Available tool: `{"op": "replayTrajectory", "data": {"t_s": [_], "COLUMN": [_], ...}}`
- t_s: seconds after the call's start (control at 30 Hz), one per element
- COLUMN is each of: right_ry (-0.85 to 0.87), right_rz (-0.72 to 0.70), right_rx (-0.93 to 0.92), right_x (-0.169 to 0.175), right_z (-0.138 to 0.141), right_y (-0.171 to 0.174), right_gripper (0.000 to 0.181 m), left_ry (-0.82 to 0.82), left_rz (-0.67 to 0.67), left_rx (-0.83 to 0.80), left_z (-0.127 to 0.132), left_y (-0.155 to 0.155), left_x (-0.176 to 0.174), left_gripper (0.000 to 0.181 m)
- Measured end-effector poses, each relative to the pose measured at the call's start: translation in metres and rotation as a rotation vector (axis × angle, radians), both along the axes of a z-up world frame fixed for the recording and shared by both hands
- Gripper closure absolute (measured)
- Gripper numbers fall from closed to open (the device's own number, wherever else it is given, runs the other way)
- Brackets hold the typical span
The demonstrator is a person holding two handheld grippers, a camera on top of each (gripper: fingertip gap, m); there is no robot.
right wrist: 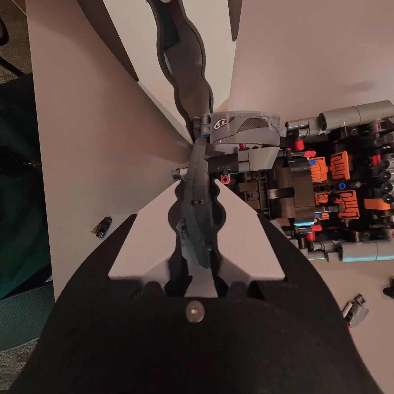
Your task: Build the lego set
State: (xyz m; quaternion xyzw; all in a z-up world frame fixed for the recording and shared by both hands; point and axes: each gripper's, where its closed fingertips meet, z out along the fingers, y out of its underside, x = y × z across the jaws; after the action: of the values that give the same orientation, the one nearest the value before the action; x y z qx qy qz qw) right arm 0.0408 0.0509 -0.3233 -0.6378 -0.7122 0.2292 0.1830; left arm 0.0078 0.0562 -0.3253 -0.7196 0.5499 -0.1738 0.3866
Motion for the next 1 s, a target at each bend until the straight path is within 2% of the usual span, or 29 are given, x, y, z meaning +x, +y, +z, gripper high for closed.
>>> {"op": "replayTrajectory", "data": {"t_s": [0.03,0.47,0.53,0.7,0.8,1.0], "right_ry": [0.001,0.026,0.046,0.085,0.1,0.039], "right_rz": [0.004,0.02,0.008,-0.018,0.008,0.029], "right_rx": [-0.002,-0.03,-0.047,0.028,0.05,0.199], "right_x": [0.0,0.0,0.001,0.006,-0.002,-0.026], "right_z": [0.0,0.002,0.005,0.02,0.026,0.008], "right_y": [0.0,-0.005,-0.005,-0.003,-0.009,-0.005], "right_gripper": [0.159,0.159,0.155,0.152,0.151,0.153], "left_ry": [-0.005,0.008,0.008,-0.023,-0.019,-0.04], "left_rz": [0.006,0.043,0.05,0.027,0.018,0.028], "left_rx": [-0.009,-0.027,-0.019,-0.024,-0.018,0.0], "left_z": [0.0,-0.007,-0.007,-0.003,-0.004,0.0], "left_y": [0.001,0.007,0.007,0.005,0.003,0.005], "left_x": [0.0,0.001,0.001,0.003,0.004,0.001], "left_gripper": [0.163,0.161,0.161,0.154,0.158,0.162]}}
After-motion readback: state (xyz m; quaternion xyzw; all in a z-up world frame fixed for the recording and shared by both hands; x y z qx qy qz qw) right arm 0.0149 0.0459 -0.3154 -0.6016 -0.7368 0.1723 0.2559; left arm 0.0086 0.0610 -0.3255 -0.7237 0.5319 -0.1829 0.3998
